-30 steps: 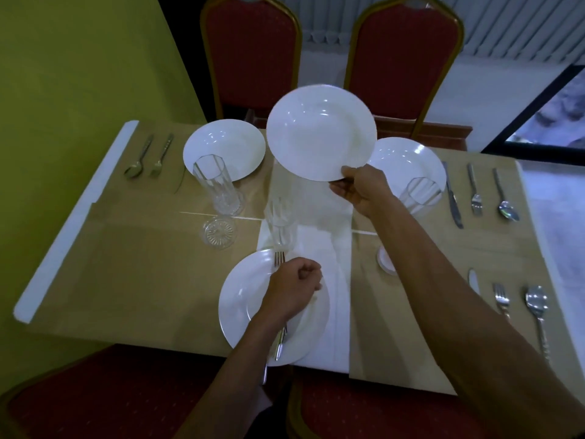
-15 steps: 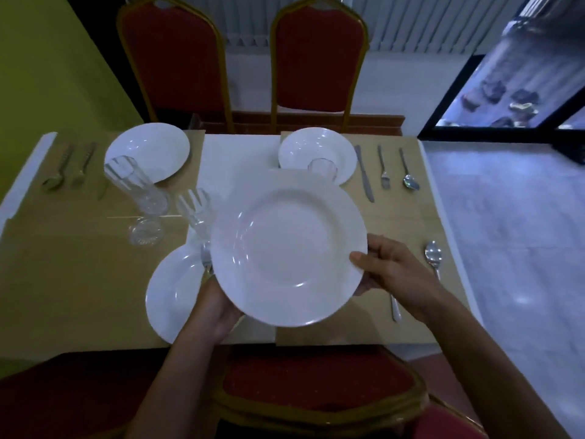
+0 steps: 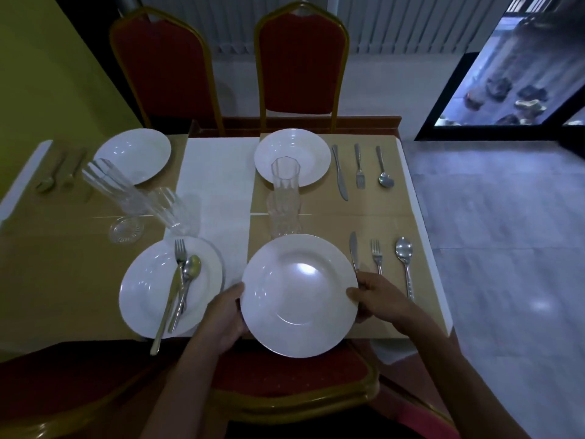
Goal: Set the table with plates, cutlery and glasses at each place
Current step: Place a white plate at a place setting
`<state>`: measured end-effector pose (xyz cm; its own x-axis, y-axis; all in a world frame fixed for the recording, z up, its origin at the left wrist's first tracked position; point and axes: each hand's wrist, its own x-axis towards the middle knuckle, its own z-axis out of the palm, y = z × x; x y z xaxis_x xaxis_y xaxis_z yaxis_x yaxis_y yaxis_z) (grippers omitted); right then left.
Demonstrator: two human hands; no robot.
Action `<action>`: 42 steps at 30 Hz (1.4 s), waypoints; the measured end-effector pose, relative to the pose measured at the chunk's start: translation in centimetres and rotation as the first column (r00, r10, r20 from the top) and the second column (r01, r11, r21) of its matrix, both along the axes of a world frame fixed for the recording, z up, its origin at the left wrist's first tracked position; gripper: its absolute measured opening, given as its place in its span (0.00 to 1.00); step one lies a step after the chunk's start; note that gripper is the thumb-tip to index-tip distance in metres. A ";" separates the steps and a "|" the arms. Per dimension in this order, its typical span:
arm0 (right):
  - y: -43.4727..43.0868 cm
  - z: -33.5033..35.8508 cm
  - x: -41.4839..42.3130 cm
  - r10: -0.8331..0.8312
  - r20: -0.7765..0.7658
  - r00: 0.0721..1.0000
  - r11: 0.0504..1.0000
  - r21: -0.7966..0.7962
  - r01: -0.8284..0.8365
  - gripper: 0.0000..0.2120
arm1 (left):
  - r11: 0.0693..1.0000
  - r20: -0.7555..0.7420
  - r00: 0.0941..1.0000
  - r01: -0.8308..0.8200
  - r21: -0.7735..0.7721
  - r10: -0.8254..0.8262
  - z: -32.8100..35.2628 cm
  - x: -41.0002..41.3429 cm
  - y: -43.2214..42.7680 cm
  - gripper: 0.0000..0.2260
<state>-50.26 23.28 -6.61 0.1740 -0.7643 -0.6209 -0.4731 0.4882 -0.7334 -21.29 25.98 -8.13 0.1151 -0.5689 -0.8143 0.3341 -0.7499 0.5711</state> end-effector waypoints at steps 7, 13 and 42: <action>-1.3 -3.2 -1.4 -0.003 -0.075 0.997 1.000 0.022 0.004 0.10 | 0.992 0.170 0.978 0.113 0.050 -0.120 -2.2 -2.6 -0.3 0.12; -2.8 -5.1 -0.9 -0.039 -0.230 0.972 0.999 -0.033 0.033 0.06 | 0.984 0.287 0.942 0.178 0.011 -0.174 -2.0 -3.4 -1.7 0.12; -3.0 3.6 22.0 0.279 -0.350 0.894 0.898 -0.234 -0.372 0.11 | 0.946 0.378 0.917 0.229 -0.231 -0.129 2.2 17.3 1.2 0.07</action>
